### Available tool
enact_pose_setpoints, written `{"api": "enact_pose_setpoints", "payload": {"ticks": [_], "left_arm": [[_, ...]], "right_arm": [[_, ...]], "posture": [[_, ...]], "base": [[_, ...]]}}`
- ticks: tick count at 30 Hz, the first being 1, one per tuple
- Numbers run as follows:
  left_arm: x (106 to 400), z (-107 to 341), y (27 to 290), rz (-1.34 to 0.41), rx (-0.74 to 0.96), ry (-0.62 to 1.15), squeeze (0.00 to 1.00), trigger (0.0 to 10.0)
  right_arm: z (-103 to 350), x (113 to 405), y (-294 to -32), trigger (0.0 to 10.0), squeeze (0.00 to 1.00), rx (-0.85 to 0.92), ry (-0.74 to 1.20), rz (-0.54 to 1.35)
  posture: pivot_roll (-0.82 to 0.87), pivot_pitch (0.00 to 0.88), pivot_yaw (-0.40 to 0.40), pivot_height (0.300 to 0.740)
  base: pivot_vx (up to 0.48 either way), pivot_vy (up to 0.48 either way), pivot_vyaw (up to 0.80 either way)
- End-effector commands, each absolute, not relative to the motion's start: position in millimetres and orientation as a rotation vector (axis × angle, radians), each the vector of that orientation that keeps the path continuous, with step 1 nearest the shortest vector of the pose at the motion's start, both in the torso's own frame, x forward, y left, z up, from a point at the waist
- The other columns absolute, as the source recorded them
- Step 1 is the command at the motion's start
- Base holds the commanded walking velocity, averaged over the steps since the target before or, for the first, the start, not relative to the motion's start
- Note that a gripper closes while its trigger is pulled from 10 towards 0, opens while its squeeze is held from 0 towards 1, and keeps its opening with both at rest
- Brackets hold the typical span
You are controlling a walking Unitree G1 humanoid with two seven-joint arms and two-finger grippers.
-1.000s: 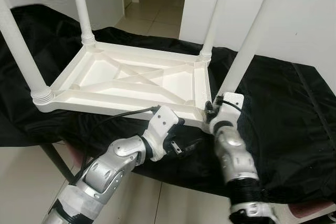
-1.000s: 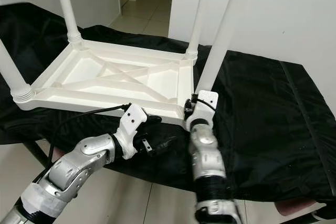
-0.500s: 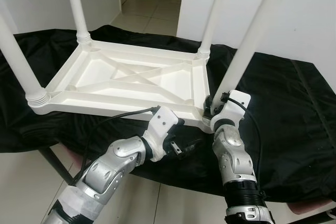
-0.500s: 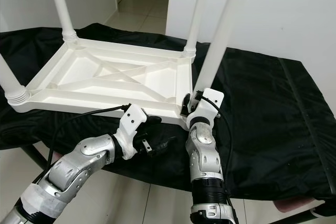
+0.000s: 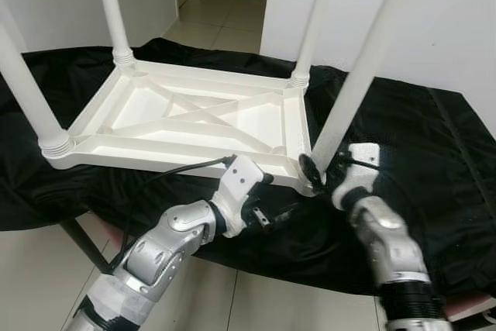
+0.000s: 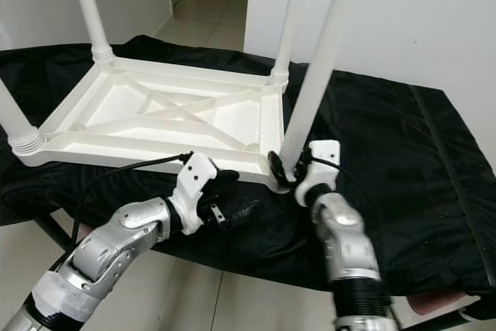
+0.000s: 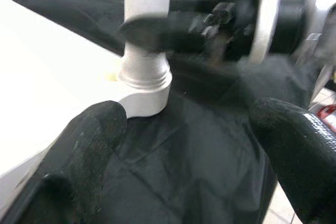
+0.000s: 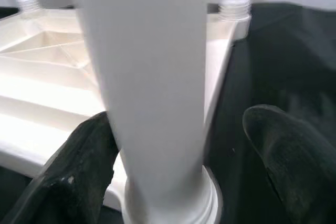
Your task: Building children table
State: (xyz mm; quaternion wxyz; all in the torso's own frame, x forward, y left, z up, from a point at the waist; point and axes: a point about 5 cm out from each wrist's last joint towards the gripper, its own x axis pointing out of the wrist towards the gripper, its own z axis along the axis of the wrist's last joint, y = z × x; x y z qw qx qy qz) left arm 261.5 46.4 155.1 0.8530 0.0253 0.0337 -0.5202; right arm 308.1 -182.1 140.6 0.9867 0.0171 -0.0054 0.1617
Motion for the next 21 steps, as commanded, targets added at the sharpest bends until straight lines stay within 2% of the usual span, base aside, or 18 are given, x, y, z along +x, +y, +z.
{"api": "enact_pose_setpoints", "payload": {"ticks": [1,5,7,21], "left_arm": [[259,158,44,-1.161,0.062,0.068,0.0,10.0],[260,158,44,-1.16,0.062,0.066,0.0,10.0],[261,159,44,-1.158,0.065,0.062,0.0,10.0],[264,162,44,-1.147,0.07,0.05,0.0,10.0]], "right_arm": [[136,307,-192,10.0,0.0,0.006,0.028,0.472],[136,308,-195,10.0,0.0,-0.011,0.036,0.506],[137,316,-198,10.0,0.0,-0.057,0.059,0.639],[131,344,-187,10.0,0.0,-0.134,0.156,0.788]], "posture": [[-0.01,0.0,-0.08,0.74],[-0.01,0.0,-0.08,0.74],[-0.01,0.0,-0.077,0.74],[0.01,0.0,-0.088,0.74]], "base": [[0.0,0.0,0.0],[0.0,0.0,0.0],[0.0,0.0,0.0],[0.0,0.0,0.0]]}}
